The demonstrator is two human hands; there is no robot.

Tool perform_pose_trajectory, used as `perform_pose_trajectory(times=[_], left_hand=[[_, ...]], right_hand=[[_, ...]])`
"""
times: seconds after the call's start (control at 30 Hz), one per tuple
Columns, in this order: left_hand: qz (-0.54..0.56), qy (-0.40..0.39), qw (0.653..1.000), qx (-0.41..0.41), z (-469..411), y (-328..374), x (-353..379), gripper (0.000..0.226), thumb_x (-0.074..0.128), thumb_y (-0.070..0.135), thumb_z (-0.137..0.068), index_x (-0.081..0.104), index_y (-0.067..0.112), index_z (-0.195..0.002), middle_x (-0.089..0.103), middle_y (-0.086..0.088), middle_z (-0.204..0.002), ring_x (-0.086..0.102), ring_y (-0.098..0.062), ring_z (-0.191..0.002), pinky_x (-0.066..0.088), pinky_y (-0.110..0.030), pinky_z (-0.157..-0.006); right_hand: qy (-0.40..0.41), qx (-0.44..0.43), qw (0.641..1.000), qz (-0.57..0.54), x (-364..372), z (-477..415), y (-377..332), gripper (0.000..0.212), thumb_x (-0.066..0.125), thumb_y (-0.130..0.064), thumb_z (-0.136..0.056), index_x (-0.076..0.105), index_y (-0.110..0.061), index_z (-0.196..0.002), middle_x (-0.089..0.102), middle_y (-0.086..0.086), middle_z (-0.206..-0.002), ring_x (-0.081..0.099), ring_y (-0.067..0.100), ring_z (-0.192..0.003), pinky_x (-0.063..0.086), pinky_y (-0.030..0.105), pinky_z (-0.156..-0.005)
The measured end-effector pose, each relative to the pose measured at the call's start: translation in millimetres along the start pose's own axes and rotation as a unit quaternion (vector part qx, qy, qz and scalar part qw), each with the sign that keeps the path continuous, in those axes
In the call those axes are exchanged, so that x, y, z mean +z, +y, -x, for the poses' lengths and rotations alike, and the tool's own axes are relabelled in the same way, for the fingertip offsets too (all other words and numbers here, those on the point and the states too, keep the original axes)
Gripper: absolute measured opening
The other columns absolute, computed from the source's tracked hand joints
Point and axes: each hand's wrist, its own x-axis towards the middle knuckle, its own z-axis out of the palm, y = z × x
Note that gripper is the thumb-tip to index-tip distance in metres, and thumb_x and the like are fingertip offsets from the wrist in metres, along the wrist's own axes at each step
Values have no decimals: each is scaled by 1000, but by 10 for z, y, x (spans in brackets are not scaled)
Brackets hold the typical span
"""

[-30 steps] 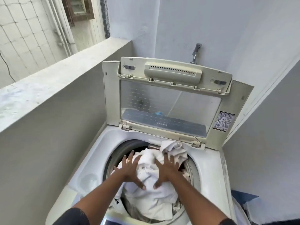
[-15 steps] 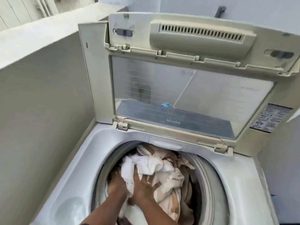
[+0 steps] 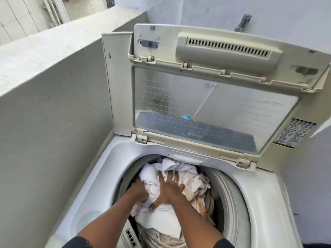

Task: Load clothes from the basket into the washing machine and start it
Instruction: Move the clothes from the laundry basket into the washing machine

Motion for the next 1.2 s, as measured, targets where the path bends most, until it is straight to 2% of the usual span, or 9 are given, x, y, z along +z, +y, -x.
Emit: perform_pose_trajectory(times=[0.13, 0.23, 0.3, 0.4, 0.5, 0.7, 0.9, 1.07, 1.2], left_hand=[[-9, -28, 1000, 10, 220, 32, -64, 103, 64, 7, -78, -12, -1, -147, 26, -24, -151, 32, -32, -140, 34, -32, -109], [-32, -28, 999, 27, 371, 46, -110, 104, 68, 10, -76, -6, -4, -147, 27, -27, -149, 33, -35, -139, 35, -35, -109], [-62, -15, 997, 53, 501, 63, -185, 89, 65, 13, -81, 6, -6, -145, 31, -26, -147, 35, -34, -137, 36, -35, -109], [-98, 19, 991, 91, 640, 81, -303, 49, 53, 13, -89, 40, -2, -134, 47, -19, -138, 47, -29, -129, 41, -31, -101], [-115, 54, 983, 129, 792, 81, -373, 37, 49, 14, -87, 54, 2, -122, 56, -17, -129, 54, -28, -120, 45, -31, -94], [-82, 102, 976, 175, 1155, 31, -297, 37, 43, 15, -88, 50, 9, -124, 57, -13, -129, 53, -29, -121, 42, -33, -98], [-49, 153, 970, 182, 1599, -132, -115, 47, 47, 11, -87, 46, 9, -134, 51, -9, -139, 46, -23, -130, 38, -30, -104], [-11, 243, 956, 162, 2008, -269, -86, 45, 44, 9, -87, 46, 12, -132, 54, -11, -131, 49, -27, -123, 43, -35, -96], [13, 319, 936, 149, 2307, -451, -93, 47, 44, 9, -88, 44, 14, -135, 53, -11, -130, 50, -30, -120, 45, -39, -92]], right_hand=[[32, 5, 999, -34, -124, 275, 135, 131, 79, -61, -56, -4, -26, -151, -22, 5, -157, -17, 34, -145, 11, 62, -112], [62, 10, 996, -55, -206, 449, 204, 110, 75, -61, -63, 14, -29, -150, -13, -1, -159, -1, 36, -146, 19, 57, -114], [81, 20, 994, -66, -257, 582, 221, 89, 71, -56, -72, 28, -31, -146, 0, -1, -159, 15, 36, -143, 24, 52, -114], [89, 62, 991, -75, -301, 777, 214, 71, 64, -50, -81, 34, -34, -143, 23, 4, -154, 28, 31, -140, 27, 49, -113], [88, 88, 991, -58, -281, 980, 166, 52, 55, -44, -87, 45, -29, -136, 37, 6, -146, 37, 28, -135, 30, 46, -110], [101, 72, 992, -24, -163, 1323, -20, 38, 44, -30, -92, 50, -19, -128, 45, 9, -139, 43, 29, -130, 31, 43, -105], [189, -8, 982, 3, -7, 1725, -228, 34, 37, -30, -97, 53, -13, -122, 56, 12, -130, 50, 30, -123, 36, 41, -100], [280, -84, 956, 1, 99, 2047, -369, 31, 36, -26, -97, 59, -10, -109, 64, 13, -116, 57, 32, -111, 42, 38, -92], [329, -140, 934, -3, 142, 2264, -563, 31, 34, -26, -98, 60, -10, -107, 64, 11, -116, 57, 31, -110, 40, 38, -91]])
